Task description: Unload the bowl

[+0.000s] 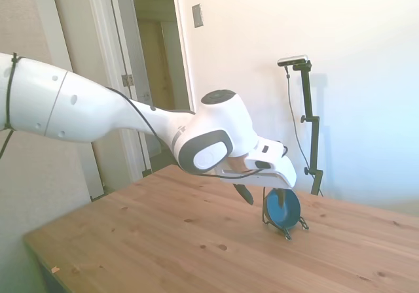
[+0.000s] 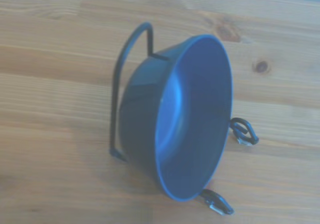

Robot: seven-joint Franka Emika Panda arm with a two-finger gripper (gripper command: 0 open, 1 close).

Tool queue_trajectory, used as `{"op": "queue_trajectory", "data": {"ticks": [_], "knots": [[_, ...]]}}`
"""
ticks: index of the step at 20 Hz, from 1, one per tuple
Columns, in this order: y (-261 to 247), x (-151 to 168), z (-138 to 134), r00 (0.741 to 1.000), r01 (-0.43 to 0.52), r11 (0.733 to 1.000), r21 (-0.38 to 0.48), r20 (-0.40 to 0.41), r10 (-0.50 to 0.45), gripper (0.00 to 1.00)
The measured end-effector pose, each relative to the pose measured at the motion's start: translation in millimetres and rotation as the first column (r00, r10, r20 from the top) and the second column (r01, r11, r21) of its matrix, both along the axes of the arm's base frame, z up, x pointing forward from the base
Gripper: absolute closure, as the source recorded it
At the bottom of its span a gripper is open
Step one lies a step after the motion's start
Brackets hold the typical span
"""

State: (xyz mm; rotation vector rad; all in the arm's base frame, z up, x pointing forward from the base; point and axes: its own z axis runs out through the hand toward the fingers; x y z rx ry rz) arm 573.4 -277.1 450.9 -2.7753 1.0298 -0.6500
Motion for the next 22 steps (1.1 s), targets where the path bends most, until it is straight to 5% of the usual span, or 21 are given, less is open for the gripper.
{"op": "queue_trajectory", "data": {"ticks": [6, 16, 17, 22], "knots": [[-4.8, 15.9, -4.6, 0.999, -0.039, 0.999, -0.002, 0.007, 0.039, 0.00], [20.2, 46.1, -36.7, 0.966, -0.255, 0.966, 0.044, 0.052, 0.252, 0.00], [21.1, 46.9, -37.0, 0.962, -0.269, 0.962, 0.042, 0.063, 0.267, 1.00], [23.4, 46.4, -35.2, 0.939, -0.314, 0.949, 0.021, 0.155, 0.307, 1.00]]}}
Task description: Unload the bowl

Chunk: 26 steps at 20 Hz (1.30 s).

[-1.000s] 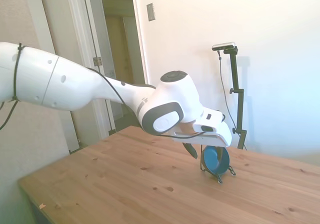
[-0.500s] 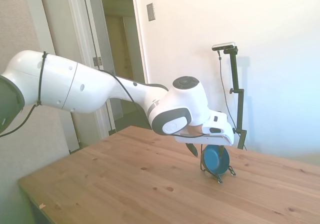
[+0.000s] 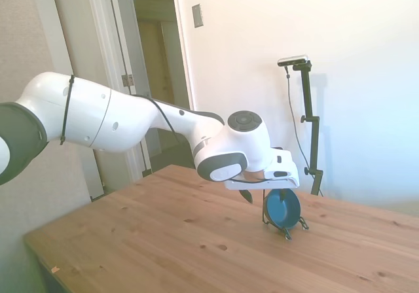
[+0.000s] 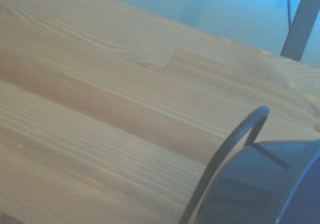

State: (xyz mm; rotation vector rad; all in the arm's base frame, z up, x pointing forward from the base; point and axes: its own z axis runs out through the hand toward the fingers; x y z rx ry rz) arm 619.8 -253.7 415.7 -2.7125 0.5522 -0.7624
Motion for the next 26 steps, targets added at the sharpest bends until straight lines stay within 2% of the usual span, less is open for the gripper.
{"op": "queue_trajectory", "data": {"ticks": [5, 26], "knots": [[-7.6, -11.5, -16.6, 0.999, 0.034, 0.998, 0.056, -0.003, -0.034, 1.00], [-14.9, -1.4, -18.4, 1.000, 0.030, 0.995, 0.098, -0.001, -0.030, 1.00]]}}
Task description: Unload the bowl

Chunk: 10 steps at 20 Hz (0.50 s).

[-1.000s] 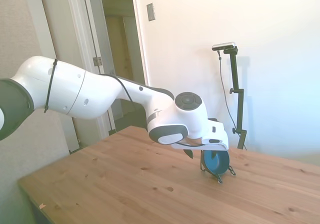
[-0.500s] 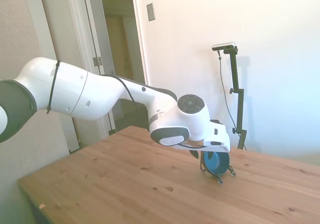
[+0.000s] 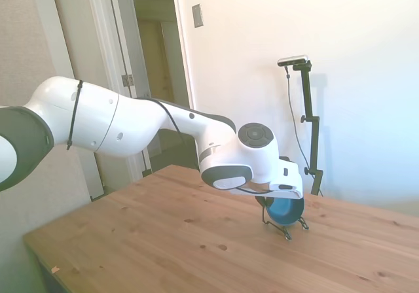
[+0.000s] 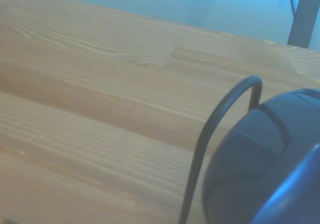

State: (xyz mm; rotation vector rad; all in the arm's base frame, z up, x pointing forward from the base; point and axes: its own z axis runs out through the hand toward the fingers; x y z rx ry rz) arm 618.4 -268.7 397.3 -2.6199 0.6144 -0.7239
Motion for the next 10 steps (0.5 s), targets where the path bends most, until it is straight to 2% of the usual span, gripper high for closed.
{"op": "queue_trajectory", "data": {"ticks": [5, 10], "knots": [[-5.7, -1.4, 4.5, 1.000, 0.020, 0.999, 0.035, 0.024, -0.021, 1.00], [-18.9, -11.5, 28.0, 0.997, 0.040, 0.997, 0.059, 0.070, -0.045, 1.00]]}}
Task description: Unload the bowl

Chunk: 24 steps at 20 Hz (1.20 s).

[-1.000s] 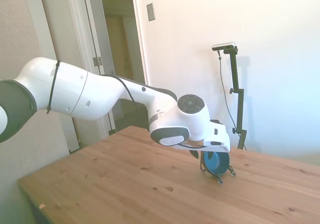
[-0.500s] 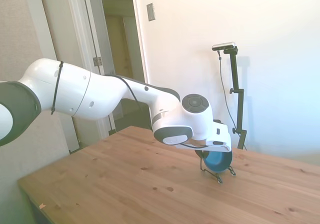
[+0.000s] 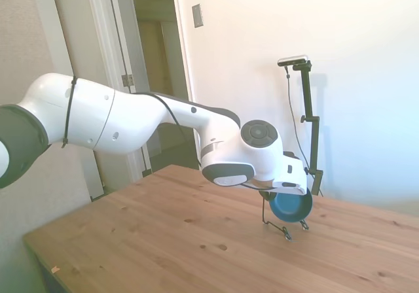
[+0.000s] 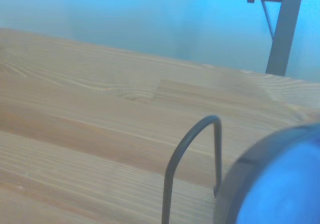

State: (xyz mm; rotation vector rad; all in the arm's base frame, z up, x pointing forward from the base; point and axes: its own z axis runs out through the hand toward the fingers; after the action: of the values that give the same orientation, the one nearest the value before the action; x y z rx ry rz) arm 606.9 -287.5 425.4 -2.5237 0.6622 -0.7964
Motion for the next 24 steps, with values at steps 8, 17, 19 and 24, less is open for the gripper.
{"op": "queue_trajectory", "data": {"ticks": [8, 17, 19, 24], "knots": [[10.0, -39.7, 36.9, 1.000, 0.000, 1.000, 0.005, 0.009, 0.000, 1.00], [113.4, -108.6, 1.2, 0.989, -0.098, 0.985, -0.140, -0.119, 0.082, 1.00], [149.8, -111.9, -12.6, 0.981, -0.127, 0.977, -0.171, -0.171, 0.097, 1.00], [204.8, -115.0, -36.8, 0.957, -0.147, 0.969, -0.196, -0.277, 0.090, 1.00]]}}
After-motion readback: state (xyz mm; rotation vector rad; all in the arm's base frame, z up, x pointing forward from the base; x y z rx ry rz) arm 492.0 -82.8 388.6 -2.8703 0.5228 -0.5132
